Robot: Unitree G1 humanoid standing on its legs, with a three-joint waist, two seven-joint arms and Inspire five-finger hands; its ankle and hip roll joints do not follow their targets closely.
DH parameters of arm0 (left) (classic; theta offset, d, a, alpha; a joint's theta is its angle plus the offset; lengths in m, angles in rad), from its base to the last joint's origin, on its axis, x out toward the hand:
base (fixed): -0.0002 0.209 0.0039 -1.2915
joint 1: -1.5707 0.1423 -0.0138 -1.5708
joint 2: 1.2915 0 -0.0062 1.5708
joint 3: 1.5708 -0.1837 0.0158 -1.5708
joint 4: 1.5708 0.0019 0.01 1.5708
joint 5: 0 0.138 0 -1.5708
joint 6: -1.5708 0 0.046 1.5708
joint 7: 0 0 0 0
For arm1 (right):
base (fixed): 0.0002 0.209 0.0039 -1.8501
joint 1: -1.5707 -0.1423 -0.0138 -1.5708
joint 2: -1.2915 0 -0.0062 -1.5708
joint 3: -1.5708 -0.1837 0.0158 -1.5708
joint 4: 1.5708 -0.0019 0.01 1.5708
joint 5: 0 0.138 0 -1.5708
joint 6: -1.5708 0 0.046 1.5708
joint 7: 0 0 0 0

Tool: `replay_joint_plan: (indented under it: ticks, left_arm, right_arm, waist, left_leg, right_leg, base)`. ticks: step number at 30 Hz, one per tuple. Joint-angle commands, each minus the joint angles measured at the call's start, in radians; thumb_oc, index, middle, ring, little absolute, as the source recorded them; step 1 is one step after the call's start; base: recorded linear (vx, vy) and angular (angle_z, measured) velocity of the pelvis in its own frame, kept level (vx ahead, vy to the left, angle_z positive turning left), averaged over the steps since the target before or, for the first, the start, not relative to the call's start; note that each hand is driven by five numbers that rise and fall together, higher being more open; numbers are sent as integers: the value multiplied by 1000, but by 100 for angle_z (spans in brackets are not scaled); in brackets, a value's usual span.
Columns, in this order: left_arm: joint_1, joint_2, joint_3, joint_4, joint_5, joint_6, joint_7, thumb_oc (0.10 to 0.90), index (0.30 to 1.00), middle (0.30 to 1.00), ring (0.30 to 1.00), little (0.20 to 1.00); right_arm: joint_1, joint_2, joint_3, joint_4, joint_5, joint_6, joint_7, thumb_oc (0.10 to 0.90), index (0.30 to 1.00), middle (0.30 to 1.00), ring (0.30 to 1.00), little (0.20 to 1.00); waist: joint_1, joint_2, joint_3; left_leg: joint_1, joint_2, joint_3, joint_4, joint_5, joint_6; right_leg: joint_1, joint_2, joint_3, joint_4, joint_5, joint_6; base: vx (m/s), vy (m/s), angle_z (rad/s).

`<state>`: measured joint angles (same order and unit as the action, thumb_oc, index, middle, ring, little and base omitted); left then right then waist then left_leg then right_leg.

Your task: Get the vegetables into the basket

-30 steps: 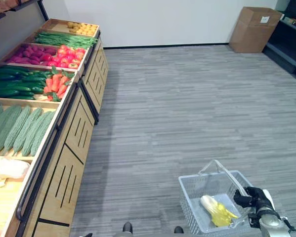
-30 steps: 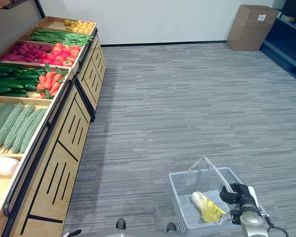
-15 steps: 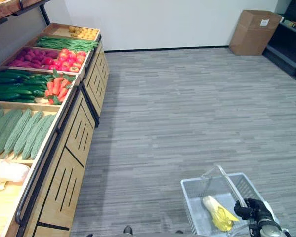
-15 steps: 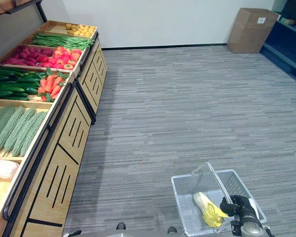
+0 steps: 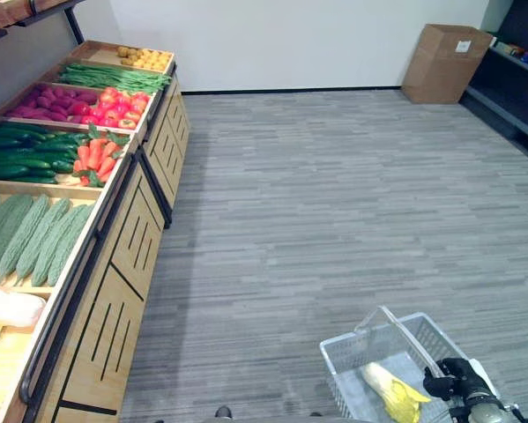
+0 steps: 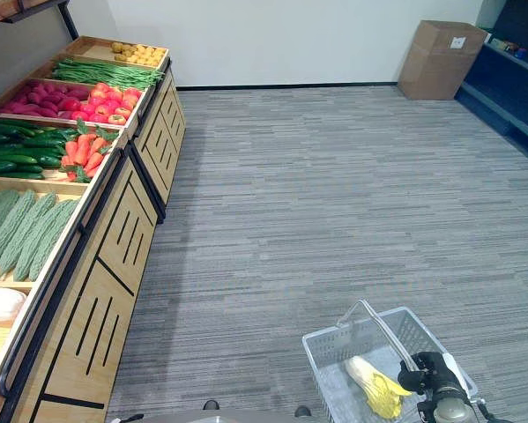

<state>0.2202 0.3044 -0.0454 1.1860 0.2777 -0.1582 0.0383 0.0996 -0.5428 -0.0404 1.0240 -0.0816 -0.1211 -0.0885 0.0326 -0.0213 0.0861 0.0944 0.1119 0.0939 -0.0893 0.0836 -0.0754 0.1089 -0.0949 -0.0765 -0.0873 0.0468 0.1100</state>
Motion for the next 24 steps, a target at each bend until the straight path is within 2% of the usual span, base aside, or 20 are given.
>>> replay_joint_plan:
  ticks: [1,4,6,7,8,10,11,13,15,16,20,24]
  left_arm:
    - [-34,81,-1,30,16,-5,21,900,1000,1000,1000,1000]
    - [-54,86,7,41,-3,5,16,900,1000,1000,1000,1000]
    - [-77,80,22,51,-50,16,7,900,1000,1000,1000,1000]
    - [-78,80,21,51,-50,16,7,900,1000,1000,1000,1000]
    - [-93,79,14,53,-63,20,2,900,1000,1000,1000,1000]
    - [-97,76,9,55,-64,20,3,900,1000,1000,1000,1000]
    - [-99,75,7,59,-67,21,0,900,1000,1000,1000,1000]
    - [-97,68,7,81,-76,29,-15,900,1000,1000,1000,1000]
    - [-94,67,7,81,-78,28,-17,900,1000,1000,1000,1000]
    - [-82,71,9,79,-86,30,-31,900,1000,1000,1000,1000]
    - [-83,88,15,86,-85,30,-28,900,1000,1000,1000,1000]
    - [-107,107,14,71,-112,31,-20,900,1000,1000,1000,1000]
  right_arm:
    - [-88,-117,-39,-146,-13,-75,-81,400,300,300,300,300]
    - [-91,-129,-23,-183,-29,-76,-78,400,300,300,300,300]
    - [-75,-139,-35,-214,-31,-76,-85,400,300,300,300,300]
    - [-75,-139,-36,-214,-31,-76,-85,400,300,300,300,300]
    - [-65,-145,-52,-218,-24,-74,-90,400,300,300,300,300]
    - [-66,-146,-59,-216,-21,-71,-93,400,300,300,300,300]
    - [-65,-150,-67,-219,-19,-68,-96,400,300,300,300,300]
    - [-70,-150,-77,-195,-8,-66,-101,400,300,300,300,300]
    - [-75,-143,-74,-189,-2,-66,-104,400,300,300,300,300]
    - [-86,-130,-62,-181,3,-66,-103,400,300,300,300,300]
    - [-83,-85,-45,-150,2,-58,-98,400,300,300,300,300]
    - [-124,-55,-16,-98,10,-42,-99,400,300,300,300,300]
  waist:
    - [14,-29,12]
    - [14,-33,41]
    - [18,-44,72]
    - [15,-43,72]
    - [13,-53,101]
    - [9,-51,106]
    - [10,-44,106]
    - [13,-31,91]
    - [20,-31,88]
    - [28,-27,83]
    - [36,-49,69]
    - [54,-84,67]
  left_leg:
    - [-23,52,-61,10,-11,-8]
    - [-72,68,-85,87,-13,-14]
    - [-148,59,-96,218,-19,-31]
    - [-155,59,-100,227,-23,-31]
    - [-227,39,-112,342,-22,-40]
    - [-244,32,-118,339,-18,-38]
    - [-260,31,-117,294,-4,-33]
    - [-298,39,-107,174,60,-21]
    - [-308,35,-102,138,75,-19]
    - [-300,37,-112,113,86,-13]
    - [-276,15,-90,126,63,7]
    - [-293,-19,-49,193,-10,39]
  right_leg:
    - [-90,-5,-18,130,-15,0]
    - [-110,13,-22,168,-34,-20]
    - [-103,12,-45,175,-41,-38]
    - [-104,12,-49,175,-42,-38]
    - [-96,3,-71,186,-53,-51]
    - [-89,0,-80,184,-58,-50]
    - [-86,1,-83,182,-61,-46]
    - [-74,13,-79,166,-64,-36]
    - [-69,16,-71,167,-71,-34]
    - [-60,27,-46,177,-93,-31]
    - [-26,-8,-23,169,-101,-14]
    - [-41,-67,19,148,-61,28]
  base:
    - [-104,-165,2]
    - [-46,-161,8]
    - [-27,-153,17]
    - [-44,-141,48]
    - [-22,-83,56]
    - [10,-38,52]
    - [115,42,40]
    - [197,77,21]
    - [164,87,10]
    - [177,139,-4]
    - [197,182,-52]
    - [141,193,-13]
